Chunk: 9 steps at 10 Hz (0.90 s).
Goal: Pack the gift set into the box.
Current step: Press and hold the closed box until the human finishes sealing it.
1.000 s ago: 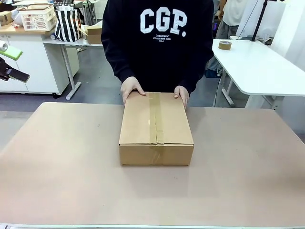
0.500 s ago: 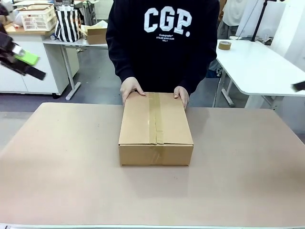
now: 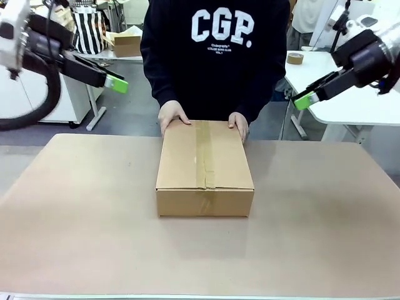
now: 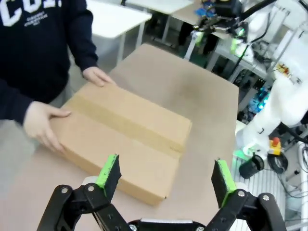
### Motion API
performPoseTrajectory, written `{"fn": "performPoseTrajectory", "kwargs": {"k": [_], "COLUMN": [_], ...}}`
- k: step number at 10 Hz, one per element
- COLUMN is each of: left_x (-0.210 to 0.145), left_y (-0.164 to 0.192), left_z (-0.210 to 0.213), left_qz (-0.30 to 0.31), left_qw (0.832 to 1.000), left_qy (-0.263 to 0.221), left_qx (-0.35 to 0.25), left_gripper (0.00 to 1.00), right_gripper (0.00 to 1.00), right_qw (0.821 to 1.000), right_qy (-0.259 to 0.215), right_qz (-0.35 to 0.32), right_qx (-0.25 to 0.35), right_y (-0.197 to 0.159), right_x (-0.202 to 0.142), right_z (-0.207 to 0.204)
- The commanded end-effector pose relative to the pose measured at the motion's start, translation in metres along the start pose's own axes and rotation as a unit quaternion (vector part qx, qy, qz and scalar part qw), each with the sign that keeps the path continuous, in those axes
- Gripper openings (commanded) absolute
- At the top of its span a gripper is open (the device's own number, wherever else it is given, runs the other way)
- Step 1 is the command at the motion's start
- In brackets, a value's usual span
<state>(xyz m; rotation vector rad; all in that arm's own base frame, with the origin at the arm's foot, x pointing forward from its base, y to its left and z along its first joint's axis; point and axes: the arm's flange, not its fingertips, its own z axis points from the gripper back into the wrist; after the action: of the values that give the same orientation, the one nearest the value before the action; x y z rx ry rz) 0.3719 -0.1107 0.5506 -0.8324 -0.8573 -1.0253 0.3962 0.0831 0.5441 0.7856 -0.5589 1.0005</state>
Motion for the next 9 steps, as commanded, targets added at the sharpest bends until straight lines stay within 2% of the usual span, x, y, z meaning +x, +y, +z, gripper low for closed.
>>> {"fn": "performPoseTrajectory", "kwargs": {"k": [1,3,4,5,6,7,8,9], "left_x": [0.01,0.01,0.01,0.005,0.002,-0.014,-0.031,-0.049], "left_y": [-0.003,-0.003,-0.003,0.001,0.02,0.044,0.057,0.07], "left_z": [0.011,0.011,0.011,0.006,-0.028,-0.06,-0.079,-0.09], "left_qz": [-0.002,-0.002,-0.002,-0.006,-0.085,-0.105,-0.117,-0.135], "left_qw": [1.0,1.0,1.0,1.0,0.996,0.994,0.992,0.99], "left_qy": [0.02,0.02,0.02,0.009,-0.01,0.005,-0.044,-0.041], "left_qx": [0.012,0.012,0.012,0.008,-0.003,0.042,-0.006,-0.001], "left_gripper": [1.0,1.0,1.0,1.0,1.0,1.0,1.0,1.0], "right_gripper": [1.0,1.0,1.0,1.0,1.0,1.0,1.0,1.0], "right_qw": [0.997,0.997,1.0,0.996,0.983,0.966,0.954,0.947], "right_qy": [0.045,0.045,0.011,0.01,-0.007,-0.039,-0.055,-0.067], "right_qz": [-0.044,-0.044,-0.009,0.083,0.183,0.252,0.288,0.308], "right_qx": [0.05,0.05,0.012,0.032,0.029,0.047,0.061,0.061], "right_y": [0.004,0.004,0.003,-0.005,-0.019,-0.039,-0.057,-0.074], "right_x": [0.0,0.0,-0.005,0.011,0.026,0.03,0.027,0.024], "right_z": [0.003,0.003,-0.003,-0.02,-0.041,-0.061,-0.078,-0.096]}}
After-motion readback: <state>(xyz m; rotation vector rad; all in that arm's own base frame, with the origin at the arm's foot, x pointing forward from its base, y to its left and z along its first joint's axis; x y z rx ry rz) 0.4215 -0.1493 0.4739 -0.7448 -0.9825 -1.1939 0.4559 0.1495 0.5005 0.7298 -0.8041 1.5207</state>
